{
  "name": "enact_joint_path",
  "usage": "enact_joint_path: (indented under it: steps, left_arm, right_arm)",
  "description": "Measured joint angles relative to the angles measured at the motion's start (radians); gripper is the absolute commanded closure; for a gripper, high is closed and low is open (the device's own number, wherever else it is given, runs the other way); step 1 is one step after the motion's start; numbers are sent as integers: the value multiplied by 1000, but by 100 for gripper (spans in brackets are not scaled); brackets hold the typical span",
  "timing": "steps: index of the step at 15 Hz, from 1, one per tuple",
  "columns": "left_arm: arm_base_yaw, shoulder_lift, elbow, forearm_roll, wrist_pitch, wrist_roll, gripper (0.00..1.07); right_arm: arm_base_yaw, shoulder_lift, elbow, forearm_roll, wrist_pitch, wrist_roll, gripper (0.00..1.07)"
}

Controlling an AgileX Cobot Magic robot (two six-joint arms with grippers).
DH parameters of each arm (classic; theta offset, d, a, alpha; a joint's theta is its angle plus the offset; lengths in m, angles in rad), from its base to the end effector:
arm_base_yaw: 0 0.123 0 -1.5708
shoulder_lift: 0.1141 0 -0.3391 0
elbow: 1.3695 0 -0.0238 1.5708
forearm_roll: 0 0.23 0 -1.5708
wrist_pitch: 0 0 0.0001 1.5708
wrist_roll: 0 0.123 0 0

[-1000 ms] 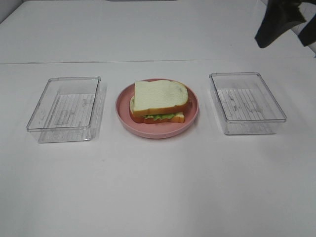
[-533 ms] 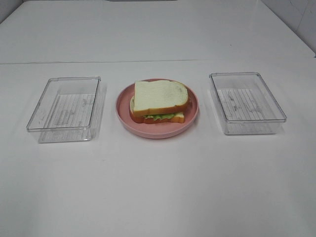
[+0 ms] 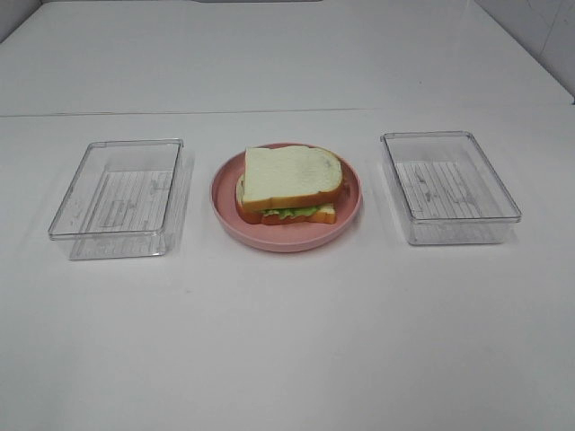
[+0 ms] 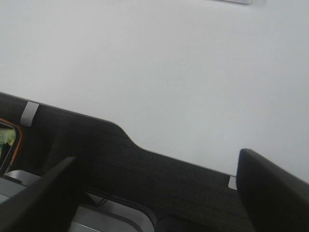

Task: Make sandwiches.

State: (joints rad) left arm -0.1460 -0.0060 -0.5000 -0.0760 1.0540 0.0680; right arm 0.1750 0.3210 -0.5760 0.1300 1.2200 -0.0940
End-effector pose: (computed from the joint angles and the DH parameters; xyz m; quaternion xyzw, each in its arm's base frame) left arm -0.0504 -0.0008 0.2534 0.0921 0.8443 -0.0585 0.5247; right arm -0.0229 0.0112 0.2718 -0.1256 0.9301 0.0786 0.3360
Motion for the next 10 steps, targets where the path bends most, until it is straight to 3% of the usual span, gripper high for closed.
enact_joint_path:
  steps: [1, 4, 10]
  left_arm:
    - [0, 0, 0, -1, 0, 0, 28]
    - [0, 0, 0, -2, 0, 0, 28]
    - [0, 0, 0, -2, 0, 0, 28]
  right_arm:
    - [0, -107, 21, -13, 1, 0, 25]
    - [0, -202, 33, -29, -58, 0, 25]
    - [0, -229, 72, -43, -148, 0, 25]
